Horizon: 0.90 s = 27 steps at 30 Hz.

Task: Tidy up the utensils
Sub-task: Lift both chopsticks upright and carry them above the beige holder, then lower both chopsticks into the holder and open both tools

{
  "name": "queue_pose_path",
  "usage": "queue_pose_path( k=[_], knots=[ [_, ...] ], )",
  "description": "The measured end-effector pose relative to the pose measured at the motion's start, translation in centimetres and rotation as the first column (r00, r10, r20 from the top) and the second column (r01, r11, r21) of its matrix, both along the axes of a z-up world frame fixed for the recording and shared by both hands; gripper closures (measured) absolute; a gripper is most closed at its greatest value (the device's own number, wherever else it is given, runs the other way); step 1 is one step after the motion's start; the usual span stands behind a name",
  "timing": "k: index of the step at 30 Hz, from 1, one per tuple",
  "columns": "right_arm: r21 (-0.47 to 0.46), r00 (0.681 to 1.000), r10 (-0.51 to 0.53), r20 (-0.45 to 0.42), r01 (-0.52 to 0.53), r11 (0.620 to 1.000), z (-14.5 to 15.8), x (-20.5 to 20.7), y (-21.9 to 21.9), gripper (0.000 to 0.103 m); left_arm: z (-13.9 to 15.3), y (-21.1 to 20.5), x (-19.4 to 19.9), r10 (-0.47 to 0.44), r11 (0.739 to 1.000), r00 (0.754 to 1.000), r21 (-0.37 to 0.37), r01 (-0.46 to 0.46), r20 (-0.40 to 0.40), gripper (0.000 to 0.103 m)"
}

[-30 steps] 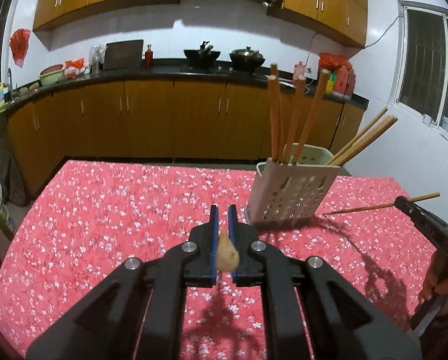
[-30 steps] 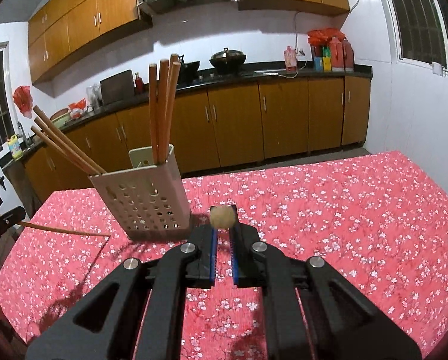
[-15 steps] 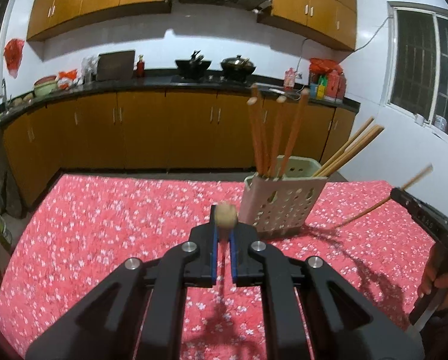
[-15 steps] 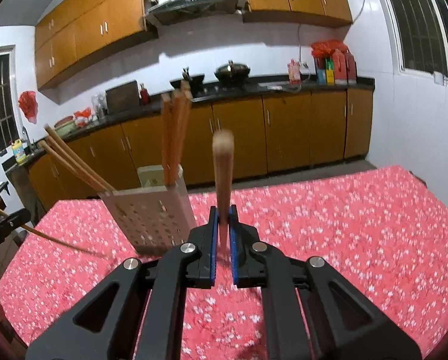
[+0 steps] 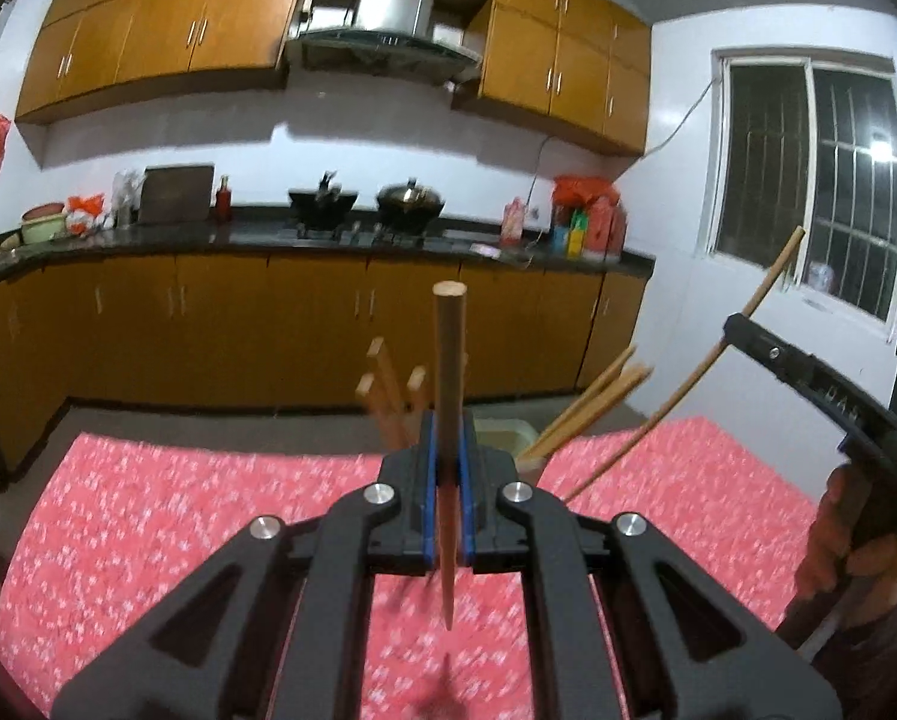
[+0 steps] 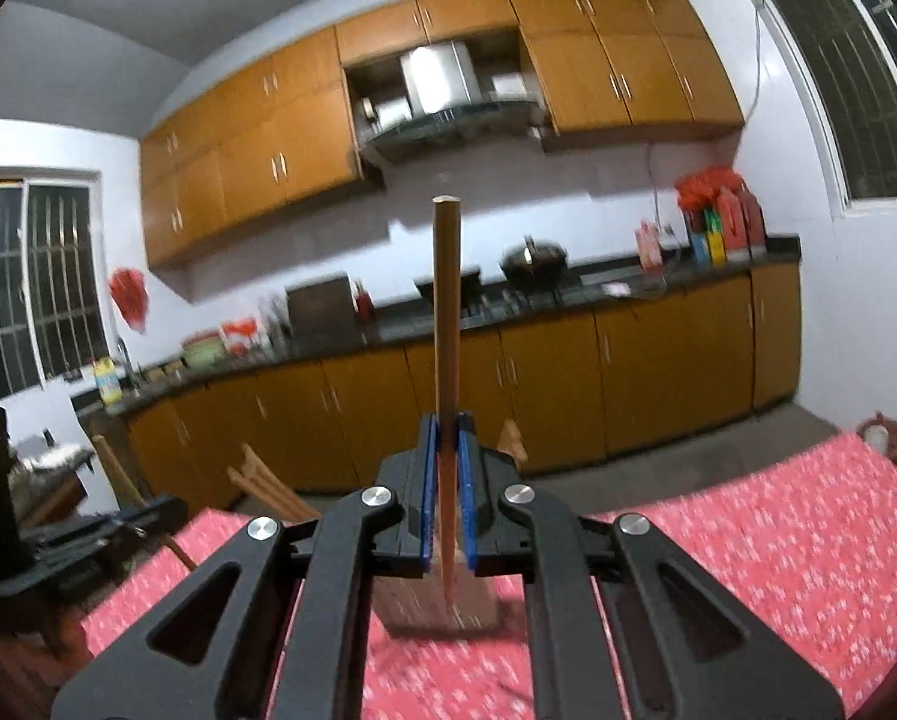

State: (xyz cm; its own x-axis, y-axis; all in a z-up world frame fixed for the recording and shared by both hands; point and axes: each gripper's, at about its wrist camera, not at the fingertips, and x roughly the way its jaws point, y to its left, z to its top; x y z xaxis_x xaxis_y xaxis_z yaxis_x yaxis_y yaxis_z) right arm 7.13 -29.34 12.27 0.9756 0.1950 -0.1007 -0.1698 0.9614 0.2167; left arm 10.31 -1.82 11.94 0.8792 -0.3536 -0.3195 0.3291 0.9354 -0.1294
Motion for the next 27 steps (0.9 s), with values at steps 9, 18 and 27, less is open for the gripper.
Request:
queue_pose_path(
  k=[9,18,27],
  knots=[
    [-0.013,0.997,-0.034,0.067,0.035,0.999,0.3,3.1,1.7,0.095,4.7,-2.4,3.0,0.080,0.992,0.983,-0.112,-0.062,0.163,0.096],
    [-0.008,0.999,-0.039,-0.006,0.039,0.999,-2.0,6.2,1.6,0.095,3.2,-3.3,6.7,0.179,0.981,0.967,-0.102,-0.162,0.182,0.096],
    [-0.032,0.998,-0.013,-0.062,0.011,0.999,-3.7,7.0,2.8,0.095,0.5,-3.5,8.6,0.160,0.985,0.978,-0.084,-0.150,0.137,0.096]
  ],
)
